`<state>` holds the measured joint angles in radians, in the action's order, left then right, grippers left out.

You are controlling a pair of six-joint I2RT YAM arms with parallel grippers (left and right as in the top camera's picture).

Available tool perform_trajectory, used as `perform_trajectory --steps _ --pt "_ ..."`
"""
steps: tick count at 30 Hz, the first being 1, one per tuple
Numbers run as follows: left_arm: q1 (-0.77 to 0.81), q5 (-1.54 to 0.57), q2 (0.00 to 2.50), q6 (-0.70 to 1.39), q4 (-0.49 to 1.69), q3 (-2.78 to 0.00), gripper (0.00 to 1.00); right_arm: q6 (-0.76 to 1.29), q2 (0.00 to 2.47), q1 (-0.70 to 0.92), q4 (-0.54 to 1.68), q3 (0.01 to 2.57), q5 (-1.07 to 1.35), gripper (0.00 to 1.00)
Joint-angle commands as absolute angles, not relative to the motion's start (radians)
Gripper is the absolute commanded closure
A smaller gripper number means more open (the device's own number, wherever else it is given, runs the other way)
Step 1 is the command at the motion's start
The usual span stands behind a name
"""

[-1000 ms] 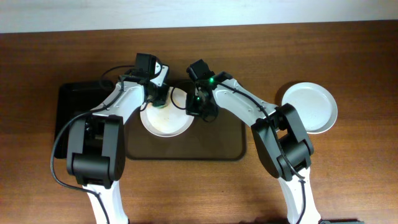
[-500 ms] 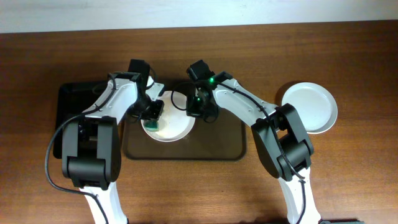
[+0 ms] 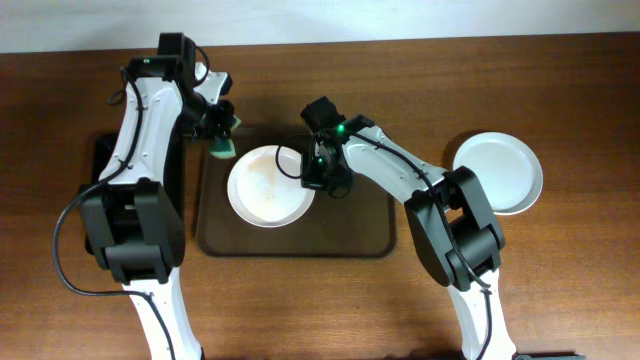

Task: Clean dirty plates on tray and stack at the side

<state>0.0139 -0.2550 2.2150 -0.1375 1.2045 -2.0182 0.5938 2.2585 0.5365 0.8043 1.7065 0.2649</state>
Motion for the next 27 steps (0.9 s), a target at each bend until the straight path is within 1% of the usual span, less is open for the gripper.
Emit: perform_trajectory --steps 1,2,6,7,8,10,13,14,19,27 --pt "0.019 -0.266 2.210 -0.128 1.228 -2.050 0.99 0.583 2.284 0.530 0.833 1.698 0.229 0.85" --pt "0.019 -0.265 2.210 -0.128 1.232 -2.050 0.99 0.583 2.284 0.530 0.836 1.698 0.229 0.80" --pt "0.019 -0.258 2.210 -0.128 1.231 -2.050 1.00 0.583 2.284 0.538 0.841 1.698 0.229 0.78" --pt "0.019 -0.246 2.210 -0.128 1.229 -2.050 1.00 0.583 2.284 0.546 0.837 1.698 0.228 0.83" --pt "0.019 -0.243 2.210 -0.128 1.228 -2.050 1.00 0.583 2.284 0.550 0.834 1.698 0.228 0.96" --pt "0.018 -0.243 2.210 -0.128 1.225 -2.050 1.00 0.583 2.284 0.550 0.832 1.698 0.218 0.96" --pt "0.018 -0.243 2.210 -0.128 1.223 -2.050 0.99 0.577 2.244 0.547 0.866 1.701 0.091 0.96" --pt "0.018 -0.239 2.210 -0.128 1.224 -2.050 1.00 0.552 2.206 0.547 0.883 1.701 0.045 0.96" --pt "0.019 -0.239 2.210 -0.128 1.213 -2.050 1.00 0.550 2.045 0.550 0.962 1.701 -0.239 0.96" --pt "0.019 -0.239 2.210 -0.128 1.213 -2.050 1.00 0.550 2.016 0.564 1.022 1.701 -0.478 0.96"
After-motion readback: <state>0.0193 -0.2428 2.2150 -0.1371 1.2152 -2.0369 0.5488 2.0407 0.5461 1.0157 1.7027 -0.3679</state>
